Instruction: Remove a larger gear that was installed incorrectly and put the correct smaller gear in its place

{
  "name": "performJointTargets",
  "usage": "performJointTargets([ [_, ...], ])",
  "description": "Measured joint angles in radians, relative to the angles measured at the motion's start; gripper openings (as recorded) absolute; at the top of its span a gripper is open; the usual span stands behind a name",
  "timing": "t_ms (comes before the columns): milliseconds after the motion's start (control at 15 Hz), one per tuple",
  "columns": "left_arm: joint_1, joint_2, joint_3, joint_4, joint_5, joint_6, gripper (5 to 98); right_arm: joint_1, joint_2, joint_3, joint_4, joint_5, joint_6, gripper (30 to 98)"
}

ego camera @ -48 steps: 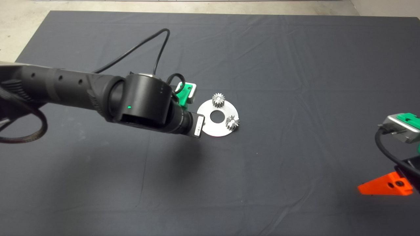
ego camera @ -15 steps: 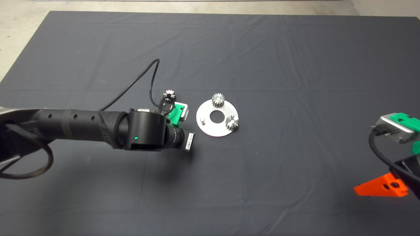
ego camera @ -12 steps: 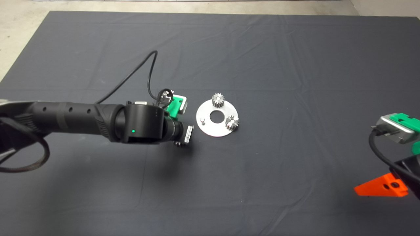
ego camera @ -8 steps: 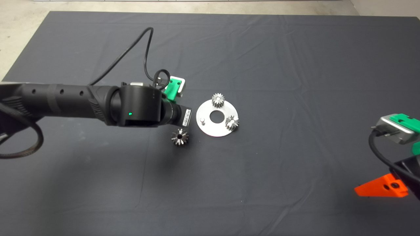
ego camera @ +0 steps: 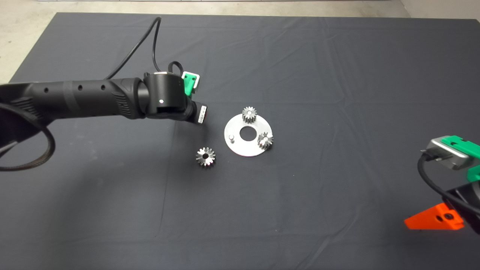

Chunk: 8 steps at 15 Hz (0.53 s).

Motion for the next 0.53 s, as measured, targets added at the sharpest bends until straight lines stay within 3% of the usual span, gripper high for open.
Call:
performJointTargets([
  [267, -0.001, 0.045, -0.126, 0.001, -0.060, 0.051, 85.5, -0.019, -0.002, 0.000, 0.000, -0.003, 0.000, 97.7],
  [400, 0.000, 0.046, -0.135, 0.001, -0.093, 0.070, 88.3, -0.035, -0.005, 0.000, 0.000, -0.003, 0.000, 97.7],
  [533, 0.000, 0.045, -0.138, 0.001, -0.111, 0.083, 88.3, -0.039, -0.011, 0.000, 0.000, -0.003, 0.000, 97.7],
])
